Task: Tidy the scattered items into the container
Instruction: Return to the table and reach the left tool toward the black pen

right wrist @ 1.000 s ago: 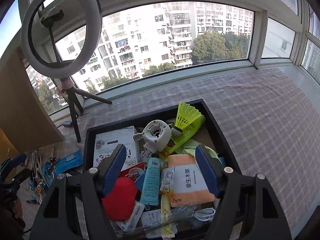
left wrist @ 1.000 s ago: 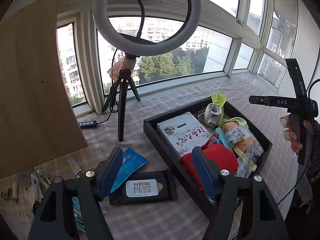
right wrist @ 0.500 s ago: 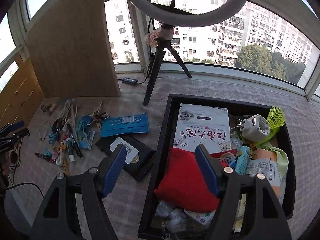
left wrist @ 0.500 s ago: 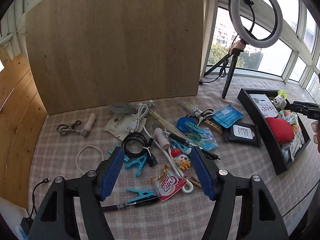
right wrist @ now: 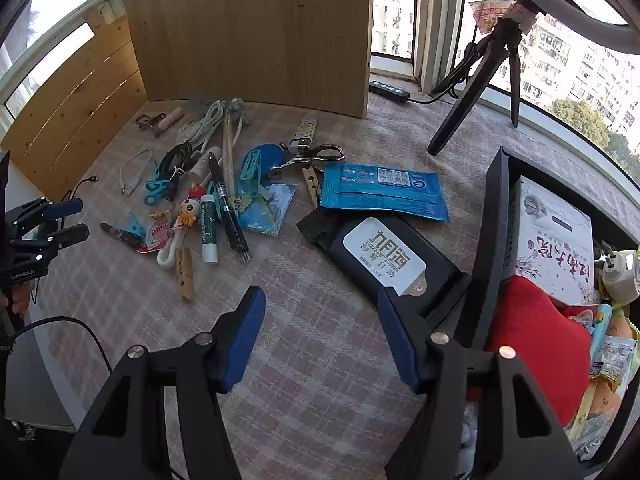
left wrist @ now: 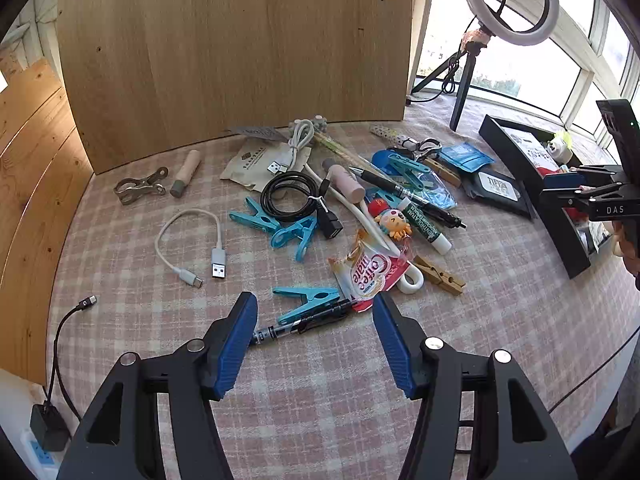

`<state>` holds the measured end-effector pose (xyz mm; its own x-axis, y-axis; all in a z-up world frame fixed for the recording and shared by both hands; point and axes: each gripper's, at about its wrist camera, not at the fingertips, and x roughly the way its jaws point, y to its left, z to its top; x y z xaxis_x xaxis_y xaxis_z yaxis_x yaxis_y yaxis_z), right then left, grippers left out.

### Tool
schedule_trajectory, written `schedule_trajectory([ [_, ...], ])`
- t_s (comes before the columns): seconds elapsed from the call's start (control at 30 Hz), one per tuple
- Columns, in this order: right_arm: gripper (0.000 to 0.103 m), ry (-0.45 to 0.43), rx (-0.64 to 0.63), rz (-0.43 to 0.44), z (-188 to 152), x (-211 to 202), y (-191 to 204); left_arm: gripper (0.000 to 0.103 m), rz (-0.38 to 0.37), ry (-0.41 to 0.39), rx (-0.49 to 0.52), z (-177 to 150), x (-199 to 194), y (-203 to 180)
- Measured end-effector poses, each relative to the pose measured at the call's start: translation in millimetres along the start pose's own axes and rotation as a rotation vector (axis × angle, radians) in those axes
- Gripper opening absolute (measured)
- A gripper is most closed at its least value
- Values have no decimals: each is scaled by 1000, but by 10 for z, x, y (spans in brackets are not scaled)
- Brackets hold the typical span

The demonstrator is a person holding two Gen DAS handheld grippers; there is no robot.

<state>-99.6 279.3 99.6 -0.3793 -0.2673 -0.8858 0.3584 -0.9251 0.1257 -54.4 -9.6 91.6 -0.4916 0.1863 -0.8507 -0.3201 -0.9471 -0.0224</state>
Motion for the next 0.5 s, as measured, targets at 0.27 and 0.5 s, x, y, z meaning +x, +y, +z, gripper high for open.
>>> schedule_trajectory([
  [0.27, 34, 60, -96, 70, 107, 335, 542, 58, -23, 47, 204, -67, 244, 90],
  [0.5, 34, 96, -141, 65, 201, 530, 730, 57, -37, 101, 258, -102, 492, 233],
])
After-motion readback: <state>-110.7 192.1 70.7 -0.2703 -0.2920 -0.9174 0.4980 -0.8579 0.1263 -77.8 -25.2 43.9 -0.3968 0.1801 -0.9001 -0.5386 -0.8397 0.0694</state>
